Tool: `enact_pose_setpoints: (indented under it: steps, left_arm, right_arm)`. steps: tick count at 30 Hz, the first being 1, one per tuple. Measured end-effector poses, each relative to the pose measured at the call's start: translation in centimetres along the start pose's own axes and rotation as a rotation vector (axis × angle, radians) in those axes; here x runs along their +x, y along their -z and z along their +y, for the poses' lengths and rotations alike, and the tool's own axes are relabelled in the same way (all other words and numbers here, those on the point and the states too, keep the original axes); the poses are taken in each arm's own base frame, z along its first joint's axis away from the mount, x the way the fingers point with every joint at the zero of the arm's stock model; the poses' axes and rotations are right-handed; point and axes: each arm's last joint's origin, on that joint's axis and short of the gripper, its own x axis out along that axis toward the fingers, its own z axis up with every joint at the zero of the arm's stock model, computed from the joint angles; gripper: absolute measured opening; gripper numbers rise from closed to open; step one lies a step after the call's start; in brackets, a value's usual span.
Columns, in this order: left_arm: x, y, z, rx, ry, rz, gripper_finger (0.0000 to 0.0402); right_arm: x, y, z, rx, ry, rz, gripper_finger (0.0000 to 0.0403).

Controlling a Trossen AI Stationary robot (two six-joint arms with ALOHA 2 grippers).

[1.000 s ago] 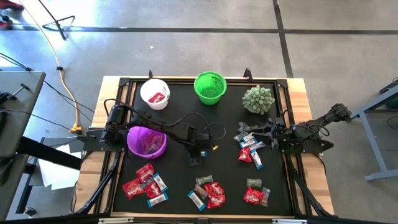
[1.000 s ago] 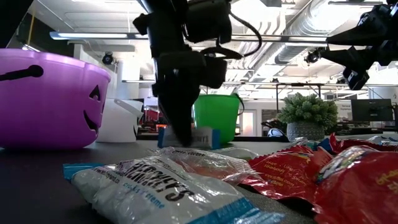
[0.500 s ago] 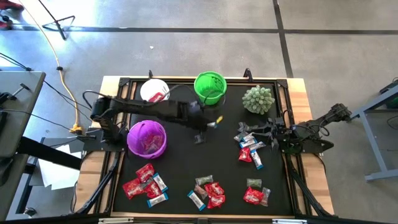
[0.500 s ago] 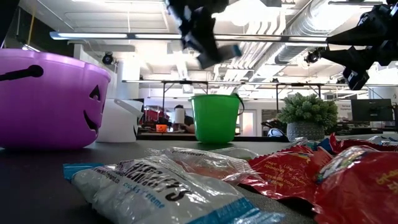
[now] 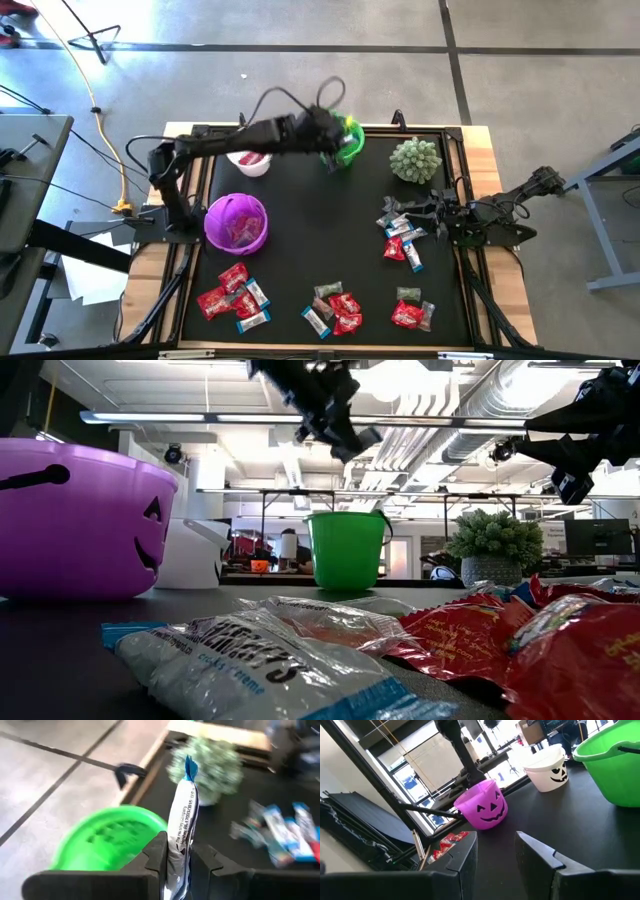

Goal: Sort candy
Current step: Put the white chocolate into the green bucket, then put the red candy into the white bucket

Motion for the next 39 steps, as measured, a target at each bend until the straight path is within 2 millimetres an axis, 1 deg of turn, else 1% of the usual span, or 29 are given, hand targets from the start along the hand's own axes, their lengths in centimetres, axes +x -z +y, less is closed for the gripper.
enact_pose_setpoints:
  steps: [2, 5, 7, 9, 11, 15, 20, 22, 24, 27, 30, 32, 35, 39]
  left_arm:
    - [0.8, 0.2, 2.0, -0.030, 0.002, 0.004, 0.0042]
    - [2.4, 0.8, 4.4, -0.074, 0.011, 0.004, 0.0042]
    - [3.5, 1.5, 5.5, -0.109, 0.039, 0.032, 0.0042]
    - [4.5, 2.3, 6.1, -0.126, 0.103, 0.064, 0.0042]
    - [5.3, 2.9, 6.1, -0.134, 0.159, 0.084, 0.0046]
    - [5.9, 3.1, 6.0, -0.083, 0.185, 0.084, 0.0065]
    - [6.0, 2.8, 6.3, 0.013, 0.080, 0.048, 0.0098]
    - [6.0, 2.6, 6.4, 0.006, 0.063, 0.033, 0.0110]
    - [5.6, 2.6, 6.3, -0.074, 0.108, 0.042, 0.0118]
    - [4.5, 2.6, 5.4, -0.201, 0.324, 0.094, 0.0121]
    - [3.9, 2.7, 3.5, -0.212, 0.506, 0.147, 0.0122]
    - [3.6, 3.0, 1.8, -0.168, 0.534, 0.194, 0.0122]
    - [2.1, 3.8, -0.6, -0.107, 0.549, 0.320, 0.0122]
    - [0.3, 5.0, -4.2, -0.018, 0.493, 0.485, 0.0122]
  right_arm:
    - [0.0, 0.0, 0.0, 0.000, 0.000, 0.000, 0.0126]
    - [0.0, 0.0, 0.0, 0.000, 0.000, 0.000, 0.0126]
    - [0.0, 0.0, 0.0, 0.000, 0.000, 0.000, 0.0126]
    - [0.0, 0.0, 0.0, 0.001, 0.000, -0.001, 0.0126]
    - [0.0, 0.0, 0.0, 0.000, 0.000, -0.001, 0.0126]
    - [0.0, 0.0, 0.0, 0.000, 0.000, -0.001, 0.0126]
    - [0.0, 0.0, 0.0, 0.000, 0.000, -0.001, 0.0126]
    - [0.0, 0.0, 0.0, 0.000, 0.000, -0.001, 0.0126]
    - [0.0, 0.0, 0.0, 0.001, 0.000, 0.000, 0.0126]
    - [0.0, 0.0, 0.0, 0.000, 0.000, -0.001, 0.0126]
    - [0.0, 0.0, 0.0, 0.000, 0.000, 0.000, 0.0126]
    - [0.0, 0.0, 0.0, 0.000, 0.000, 0.000, 0.0126]
    - [0.0, 0.0, 0.0, 0.000, 0.000, 0.000, 0.0126]
    - [0.0, 0.0, 0.0, 0.000, 0.000, 0.000, 0.0126]
